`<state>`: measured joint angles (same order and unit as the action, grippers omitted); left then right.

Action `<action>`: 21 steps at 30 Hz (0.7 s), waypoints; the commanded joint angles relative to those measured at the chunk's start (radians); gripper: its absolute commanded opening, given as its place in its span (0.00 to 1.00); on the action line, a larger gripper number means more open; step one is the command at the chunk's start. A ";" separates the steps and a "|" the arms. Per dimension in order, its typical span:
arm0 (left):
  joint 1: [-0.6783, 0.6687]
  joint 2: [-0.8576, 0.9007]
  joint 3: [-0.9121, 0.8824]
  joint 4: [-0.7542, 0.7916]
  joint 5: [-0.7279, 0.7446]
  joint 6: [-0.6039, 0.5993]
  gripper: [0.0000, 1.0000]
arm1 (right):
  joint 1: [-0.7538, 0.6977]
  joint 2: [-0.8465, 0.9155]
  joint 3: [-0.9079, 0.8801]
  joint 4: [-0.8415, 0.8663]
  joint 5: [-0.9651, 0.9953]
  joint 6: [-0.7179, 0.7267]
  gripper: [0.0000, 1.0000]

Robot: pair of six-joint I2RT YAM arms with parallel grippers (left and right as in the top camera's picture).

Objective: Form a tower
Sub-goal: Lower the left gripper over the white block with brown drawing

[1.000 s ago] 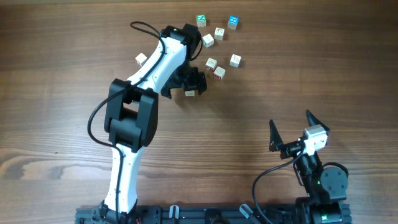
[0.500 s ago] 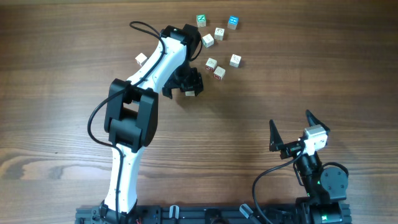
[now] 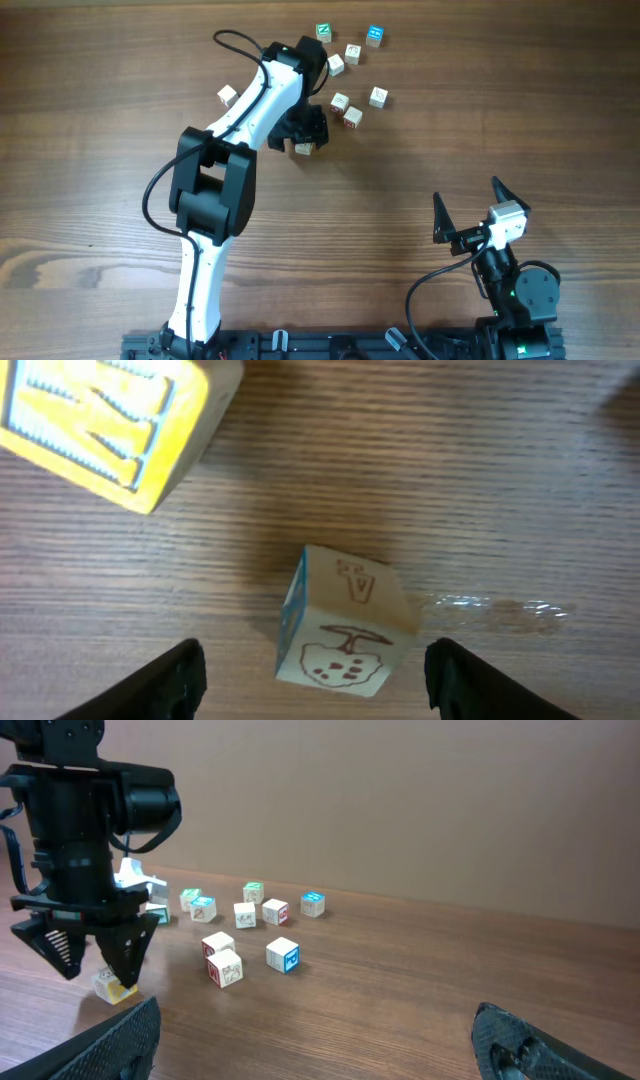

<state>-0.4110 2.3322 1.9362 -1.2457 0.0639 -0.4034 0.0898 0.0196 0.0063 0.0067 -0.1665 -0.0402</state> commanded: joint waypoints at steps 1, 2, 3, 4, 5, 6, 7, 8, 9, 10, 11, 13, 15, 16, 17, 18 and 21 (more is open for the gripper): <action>-0.004 0.013 -0.006 0.014 -0.017 0.053 0.65 | -0.001 -0.006 -0.001 0.003 0.016 -0.010 1.00; -0.004 0.013 -0.006 0.014 -0.017 0.053 0.60 | -0.002 -0.006 -0.001 0.003 0.016 -0.010 1.00; -0.004 0.013 -0.006 0.013 -0.017 0.056 0.56 | -0.002 -0.006 -0.001 0.003 0.016 -0.010 1.00; -0.004 0.013 -0.006 0.013 -0.017 0.056 0.52 | -0.002 -0.006 -0.001 0.003 0.016 -0.010 1.00; -0.004 0.013 -0.006 0.014 -0.017 0.056 0.50 | -0.001 -0.006 -0.001 0.003 0.016 -0.010 1.00; -0.004 0.013 -0.006 0.018 -0.017 0.056 0.48 | -0.002 -0.006 -0.001 0.003 0.016 -0.010 1.00; -0.004 0.013 -0.006 0.024 -0.017 0.056 0.46 | -0.001 -0.006 -0.001 0.003 0.016 -0.010 1.00; -0.004 0.013 -0.006 0.033 -0.017 0.056 0.42 | -0.001 -0.006 -0.001 0.003 0.016 -0.010 1.00; -0.004 0.013 -0.006 0.047 -0.017 0.056 0.41 | -0.001 -0.006 -0.001 0.003 0.016 -0.010 1.00; -0.004 0.013 -0.006 0.050 -0.017 0.056 0.41 | -0.001 -0.006 -0.001 0.003 0.016 -0.010 1.00; -0.004 0.013 -0.006 0.053 -0.017 0.056 0.40 | -0.002 -0.006 -0.001 0.003 0.016 -0.010 1.00; -0.004 0.013 -0.006 0.055 -0.017 0.056 0.40 | -0.001 -0.006 -0.001 0.003 0.016 -0.010 1.00; -0.004 0.013 -0.006 0.054 -0.017 0.056 0.42 | -0.001 -0.006 -0.001 0.003 0.016 -0.010 1.00; -0.004 0.013 -0.006 0.053 -0.017 0.056 0.42 | -0.002 -0.006 -0.001 0.003 0.016 -0.010 1.00; -0.004 0.013 -0.006 0.053 -0.017 0.056 0.41 | -0.001 -0.006 -0.001 0.003 0.016 -0.010 1.00; -0.004 0.013 -0.006 0.053 -0.017 0.056 0.39 | -0.001 -0.006 -0.001 0.003 0.016 -0.010 1.00; -0.004 0.013 -0.006 0.053 -0.016 0.056 0.32 | -0.002 -0.006 -0.001 0.003 0.016 -0.010 1.00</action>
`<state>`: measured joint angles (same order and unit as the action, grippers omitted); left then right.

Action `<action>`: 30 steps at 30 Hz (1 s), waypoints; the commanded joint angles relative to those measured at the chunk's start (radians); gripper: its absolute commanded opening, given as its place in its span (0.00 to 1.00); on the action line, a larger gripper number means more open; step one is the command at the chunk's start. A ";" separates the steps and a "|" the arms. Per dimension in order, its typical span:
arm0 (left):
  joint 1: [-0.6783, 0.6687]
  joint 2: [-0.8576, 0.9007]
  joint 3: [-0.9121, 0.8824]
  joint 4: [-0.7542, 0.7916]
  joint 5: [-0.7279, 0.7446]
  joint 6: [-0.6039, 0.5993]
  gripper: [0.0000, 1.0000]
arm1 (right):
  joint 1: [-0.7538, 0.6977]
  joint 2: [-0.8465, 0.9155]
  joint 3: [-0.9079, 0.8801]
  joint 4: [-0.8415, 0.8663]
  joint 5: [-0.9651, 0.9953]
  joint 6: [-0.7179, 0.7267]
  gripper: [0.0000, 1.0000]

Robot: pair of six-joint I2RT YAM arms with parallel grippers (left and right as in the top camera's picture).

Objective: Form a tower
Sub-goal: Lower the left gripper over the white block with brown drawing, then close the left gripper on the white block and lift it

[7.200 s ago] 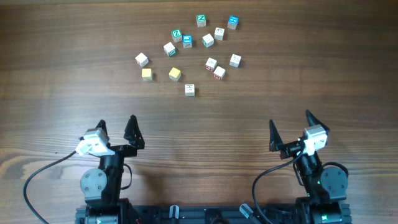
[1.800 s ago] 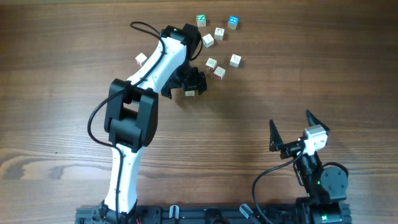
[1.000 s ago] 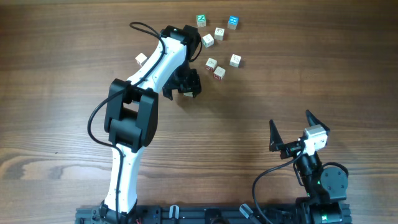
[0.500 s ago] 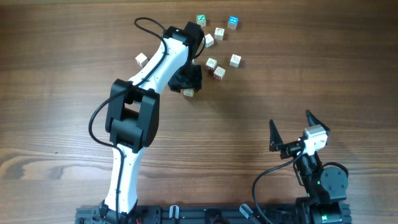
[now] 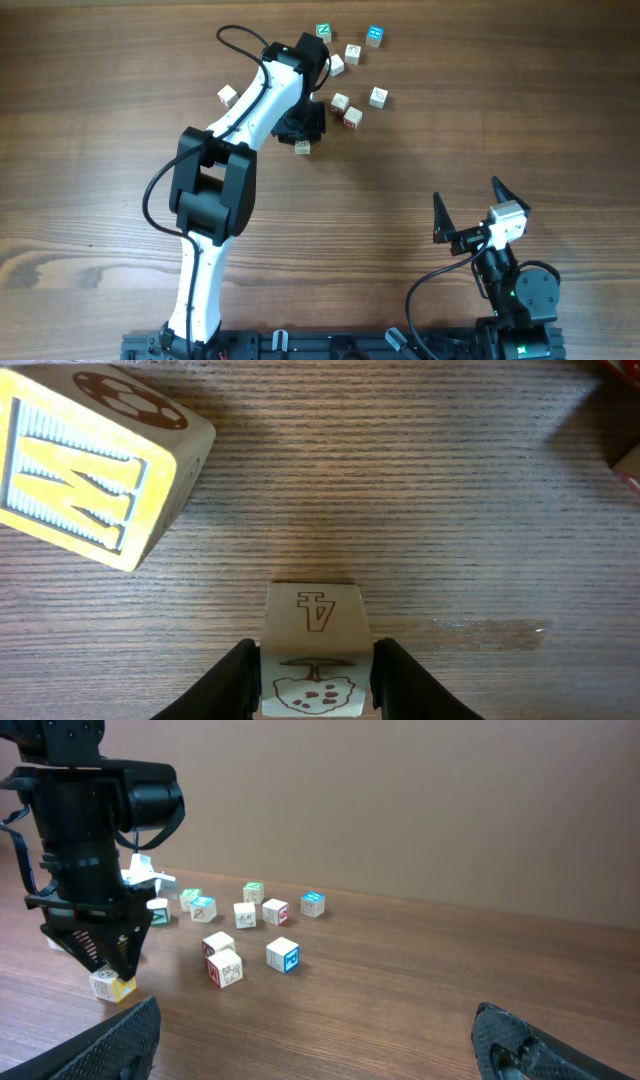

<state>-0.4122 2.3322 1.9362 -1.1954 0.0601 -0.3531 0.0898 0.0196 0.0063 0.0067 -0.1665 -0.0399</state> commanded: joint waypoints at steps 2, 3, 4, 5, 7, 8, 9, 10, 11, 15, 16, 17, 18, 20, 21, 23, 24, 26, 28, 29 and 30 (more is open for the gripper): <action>-0.003 0.013 -0.006 0.002 -0.013 0.006 0.30 | -0.002 -0.006 -0.001 0.003 0.016 -0.010 1.00; -0.003 0.013 -0.006 -0.001 -0.013 0.006 0.27 | -0.001 -0.006 -0.001 0.003 0.016 -0.010 1.00; -0.003 0.013 -0.006 -0.007 -0.013 0.006 0.20 | -0.001 -0.006 -0.001 0.003 0.016 -0.010 1.00; -0.003 0.009 -0.006 -0.015 -0.013 0.006 0.20 | -0.001 -0.006 -0.001 0.003 0.016 -0.010 1.00; -0.003 -0.020 -0.006 -0.027 -0.013 0.006 0.23 | -0.002 -0.006 -0.001 0.003 0.016 -0.010 1.00; -0.003 -0.044 -0.006 -0.034 -0.013 0.007 0.24 | -0.001 -0.006 -0.001 0.003 0.016 -0.010 1.00; -0.003 -0.068 -0.006 -0.040 -0.012 0.006 0.25 | -0.002 -0.006 -0.001 0.003 0.016 -0.010 1.00; -0.003 -0.090 -0.006 -0.048 -0.009 0.006 0.25 | -0.001 -0.006 -0.001 0.003 0.016 -0.010 1.00; -0.003 -0.111 -0.006 -0.055 -0.009 0.005 0.26 | -0.001 -0.006 -0.001 0.003 0.016 -0.010 1.00; -0.002 -0.169 -0.006 -0.097 -0.009 0.005 0.30 | -0.001 -0.006 -0.001 0.003 0.016 -0.010 1.00; -0.002 -0.171 -0.006 -0.108 -0.009 0.000 0.31 | -0.001 -0.006 -0.001 0.003 0.016 -0.010 1.00; -0.002 -0.171 -0.006 -0.116 -0.008 0.000 0.31 | -0.001 -0.006 -0.001 0.003 0.016 -0.010 1.00; -0.002 -0.171 -0.006 -0.122 -0.003 -0.007 0.31 | -0.001 -0.006 -0.001 0.003 0.016 -0.010 1.00; -0.003 -0.171 -0.006 -0.135 0.011 -0.026 0.31 | -0.001 -0.006 -0.001 0.003 0.016 -0.010 1.00; -0.005 -0.171 -0.006 -0.141 0.028 -0.030 0.31 | -0.002 -0.006 -0.001 0.003 0.016 -0.010 1.00; -0.013 -0.170 -0.008 -0.146 0.044 -0.053 0.31 | -0.002 -0.006 -0.001 0.003 0.016 -0.010 1.00; -0.023 -0.170 -0.017 -0.144 0.043 -0.057 0.31 | -0.002 -0.006 -0.001 0.003 0.016 -0.010 1.00; -0.046 -0.170 -0.061 -0.135 0.043 -0.093 0.31 | -0.002 -0.006 -0.001 0.003 0.016 -0.010 1.00; -0.079 -0.170 -0.140 -0.089 0.043 -0.106 0.31 | -0.002 -0.006 -0.001 0.003 0.016 -0.010 1.00; -0.091 -0.170 -0.170 -0.068 0.043 -0.119 0.31 | -0.001 -0.006 -0.001 0.003 0.016 -0.010 1.00; -0.101 -0.170 -0.195 -0.048 0.043 -0.128 0.31 | -0.001 -0.006 -0.001 0.003 0.016 -0.010 1.00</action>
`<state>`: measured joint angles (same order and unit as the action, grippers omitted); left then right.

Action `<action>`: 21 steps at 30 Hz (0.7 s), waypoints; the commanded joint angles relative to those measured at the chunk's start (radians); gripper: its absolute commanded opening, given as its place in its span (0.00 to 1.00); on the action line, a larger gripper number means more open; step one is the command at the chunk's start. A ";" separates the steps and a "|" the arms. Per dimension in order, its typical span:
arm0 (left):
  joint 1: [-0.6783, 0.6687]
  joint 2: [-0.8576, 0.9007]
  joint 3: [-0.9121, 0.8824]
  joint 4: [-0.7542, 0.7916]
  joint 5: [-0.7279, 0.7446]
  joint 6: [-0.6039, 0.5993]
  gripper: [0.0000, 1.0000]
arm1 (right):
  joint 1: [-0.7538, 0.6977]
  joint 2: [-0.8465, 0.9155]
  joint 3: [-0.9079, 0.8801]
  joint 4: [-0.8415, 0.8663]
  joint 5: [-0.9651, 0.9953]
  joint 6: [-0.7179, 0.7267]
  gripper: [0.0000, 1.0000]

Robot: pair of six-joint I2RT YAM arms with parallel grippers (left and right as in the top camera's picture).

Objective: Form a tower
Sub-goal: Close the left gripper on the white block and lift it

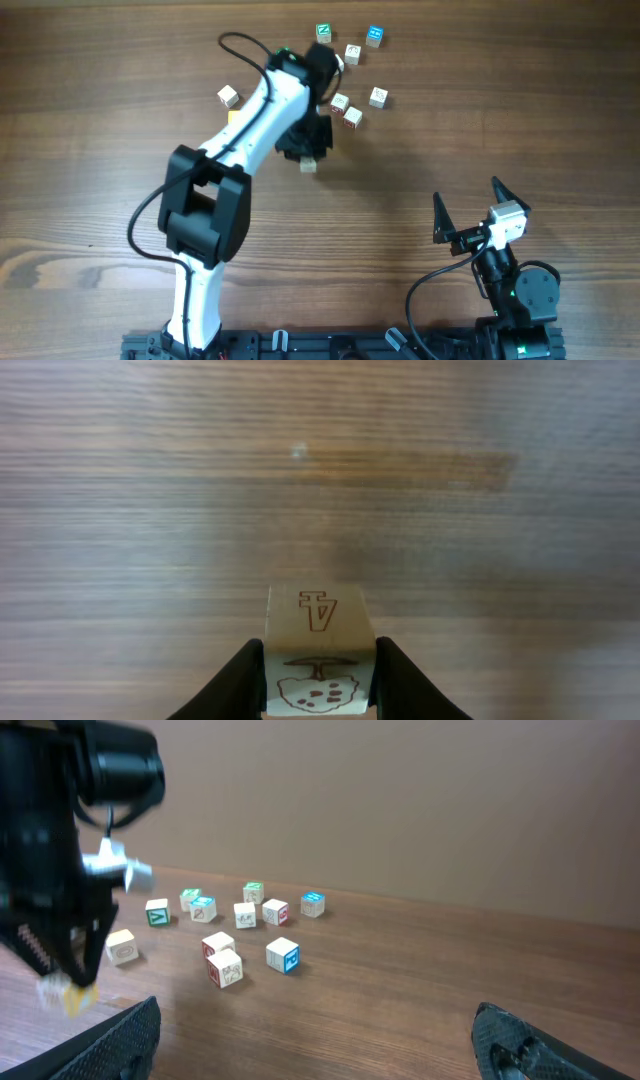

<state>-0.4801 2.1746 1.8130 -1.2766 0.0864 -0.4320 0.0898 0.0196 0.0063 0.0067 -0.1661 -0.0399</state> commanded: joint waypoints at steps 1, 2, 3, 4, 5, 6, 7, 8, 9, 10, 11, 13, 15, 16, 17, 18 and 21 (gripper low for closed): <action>-0.045 -0.013 -0.099 0.063 0.007 -0.050 0.31 | -0.002 -0.006 -0.001 0.003 0.016 -0.010 1.00; -0.051 -0.013 -0.113 0.077 -0.013 -0.061 0.31 | -0.001 -0.006 -0.001 0.003 0.016 -0.010 1.00; -0.055 -0.013 -0.123 0.088 -0.037 -0.085 0.31 | -0.002 -0.006 -0.001 0.003 0.016 -0.010 1.00; -0.057 -0.013 -0.129 0.098 -0.043 -0.105 0.31 | -0.002 -0.006 -0.001 0.003 0.016 -0.010 1.00; -0.059 -0.013 -0.129 0.109 -0.044 -0.105 0.32 | -0.001 -0.006 -0.001 0.003 0.016 -0.010 1.00; -0.060 -0.013 -0.129 0.118 -0.051 -0.105 0.33 | -0.001 -0.006 -0.001 0.003 0.016 -0.011 0.99; -0.060 -0.013 -0.129 0.127 -0.055 -0.104 0.34 | -0.001 -0.006 -0.001 0.003 0.016 -0.010 1.00; -0.060 -0.013 -0.129 0.130 -0.055 -0.104 0.34 | -0.001 -0.006 -0.001 0.003 0.016 -0.010 1.00; -0.060 -0.013 -0.129 0.130 -0.055 -0.104 0.34 | -0.001 -0.006 -0.001 0.003 0.016 -0.010 1.00; -0.060 -0.013 -0.129 0.130 -0.055 -0.104 0.34 | -0.001 -0.006 -0.001 0.003 0.016 -0.010 1.00; -0.060 -0.013 -0.129 0.130 -0.058 -0.104 0.34 | -0.001 -0.006 -0.001 0.003 0.016 -0.010 1.00; -0.060 -0.013 -0.133 0.132 -0.062 -0.105 0.35 | -0.001 -0.006 -0.001 0.003 0.016 -0.010 1.00; -0.060 -0.013 -0.143 0.138 -0.062 -0.105 0.35 | -0.002 -0.006 -0.001 0.003 0.016 -0.010 1.00; -0.060 -0.013 -0.152 0.147 -0.062 -0.105 0.35 | -0.002 -0.006 -0.001 0.003 0.016 -0.010 1.00; -0.060 -0.013 -0.158 0.152 -0.062 -0.104 0.36 | -0.001 -0.006 -0.001 0.003 0.016 -0.010 1.00; -0.060 -0.013 -0.158 0.152 -0.062 -0.104 0.36 | -0.001 -0.006 -0.001 0.003 0.016 -0.010 1.00; -0.060 -0.013 -0.158 0.151 -0.062 -0.104 0.36 | -0.001 -0.006 -0.001 0.003 0.016 -0.010 1.00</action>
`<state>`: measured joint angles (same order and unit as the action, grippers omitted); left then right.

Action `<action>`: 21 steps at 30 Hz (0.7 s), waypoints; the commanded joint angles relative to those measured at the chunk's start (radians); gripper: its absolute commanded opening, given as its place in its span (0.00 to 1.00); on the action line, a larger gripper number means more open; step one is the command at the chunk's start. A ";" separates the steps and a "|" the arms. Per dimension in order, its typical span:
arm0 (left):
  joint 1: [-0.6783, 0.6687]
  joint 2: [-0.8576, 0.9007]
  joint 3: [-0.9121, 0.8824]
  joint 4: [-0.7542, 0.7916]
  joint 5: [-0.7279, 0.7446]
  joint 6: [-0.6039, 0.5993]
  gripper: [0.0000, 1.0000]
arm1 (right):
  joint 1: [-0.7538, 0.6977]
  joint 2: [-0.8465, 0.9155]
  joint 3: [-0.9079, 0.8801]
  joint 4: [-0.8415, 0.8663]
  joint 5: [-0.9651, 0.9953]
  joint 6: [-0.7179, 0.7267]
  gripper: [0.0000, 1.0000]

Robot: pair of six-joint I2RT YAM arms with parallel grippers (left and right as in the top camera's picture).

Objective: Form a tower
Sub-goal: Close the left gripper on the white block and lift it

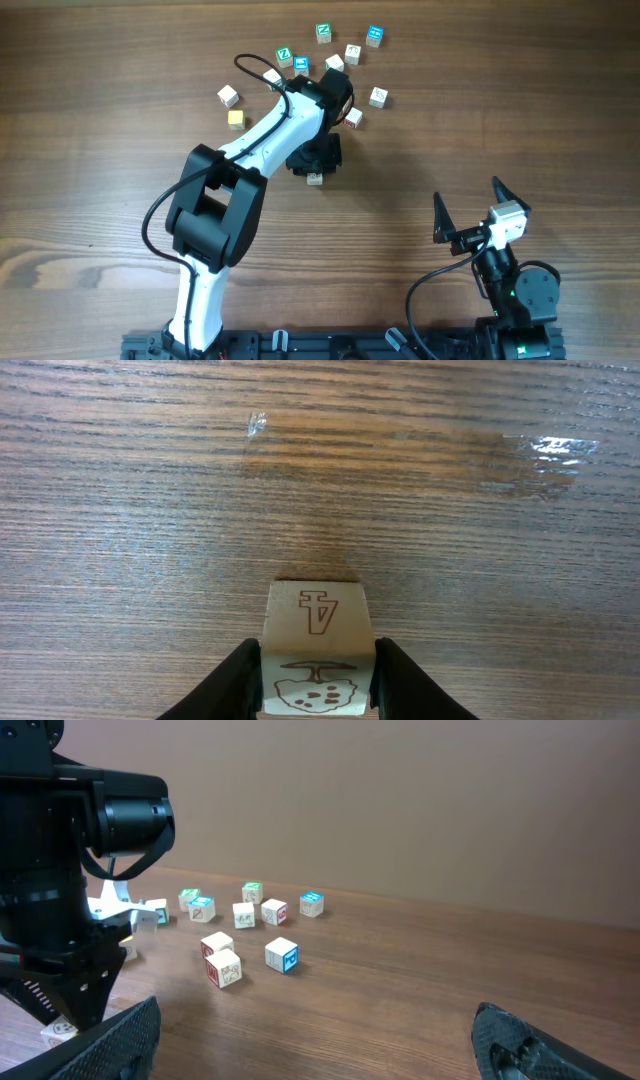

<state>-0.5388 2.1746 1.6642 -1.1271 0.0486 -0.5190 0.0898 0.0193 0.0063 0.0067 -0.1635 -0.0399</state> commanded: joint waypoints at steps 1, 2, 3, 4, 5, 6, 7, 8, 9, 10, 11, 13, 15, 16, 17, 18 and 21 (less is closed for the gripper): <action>-0.001 -0.013 -0.010 0.002 -0.024 -0.017 0.36 | -0.002 -0.005 -0.001 0.003 0.013 -0.010 1.00; -0.001 -0.013 -0.010 0.003 -0.024 -0.017 0.36 | -0.002 -0.005 -0.001 0.003 0.013 -0.010 1.00; -0.001 -0.013 -0.010 0.002 -0.024 -0.017 0.36 | -0.002 -0.005 -0.001 0.003 0.013 -0.010 1.00; -0.001 -0.013 -0.010 0.002 -0.024 -0.017 0.37 | -0.001 -0.005 -0.001 0.003 0.013 -0.010 1.00; -0.001 -0.013 -0.010 0.002 -0.024 -0.017 0.37 | -0.002 -0.005 -0.001 0.003 0.013 -0.010 1.00; -0.001 -0.013 -0.010 0.002 -0.024 -0.017 0.38 | -0.001 -0.005 -0.001 0.003 0.013 -0.010 1.00; -0.001 -0.013 -0.010 0.002 -0.024 -0.016 0.38 | -0.002 -0.005 -0.001 0.003 0.013 -0.010 1.00; -0.001 -0.013 -0.010 0.002 -0.024 -0.016 0.39 | -0.002 -0.005 -0.001 0.003 0.013 -0.010 1.00; -0.001 -0.013 -0.010 0.002 -0.024 -0.016 0.40 | -0.001 -0.005 -0.001 0.003 0.013 -0.010 1.00; -0.001 -0.013 -0.010 0.003 -0.025 -0.016 0.40 | -0.001 -0.005 -0.001 0.003 0.013 -0.010 1.00; -0.001 -0.013 -0.010 0.003 -0.026 -0.016 0.40 | -0.001 -0.005 -0.001 0.003 0.013 -0.011 1.00; -0.001 -0.013 -0.010 0.007 -0.047 -0.017 0.40 | -0.002 -0.005 -0.001 0.003 0.013 -0.010 1.00; -0.001 -0.013 -0.010 0.006 -0.050 -0.017 0.41 | -0.002 -0.005 -0.001 0.003 0.013 -0.010 1.00; -0.001 -0.013 -0.010 0.006 -0.050 -0.017 0.42 | -0.001 -0.005 -0.001 0.003 0.013 -0.010 1.00; -0.001 -0.013 -0.010 0.006 -0.050 -0.016 0.42 | -0.001 -0.005 -0.001 0.003 0.013 -0.010 1.00; -0.001 -0.013 -0.010 0.006 -0.050 -0.012 0.39 | -0.002 -0.005 -0.001 0.003 0.013 -0.010 1.00; -0.001 -0.013 -0.010 0.006 -0.050 -0.009 0.31 | -0.001 -0.005 -0.001 0.003 0.013 -0.010 1.00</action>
<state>-0.5388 2.1746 1.6642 -1.1210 0.0196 -0.5251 0.0898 0.0193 0.0063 0.0067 -0.1635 -0.0402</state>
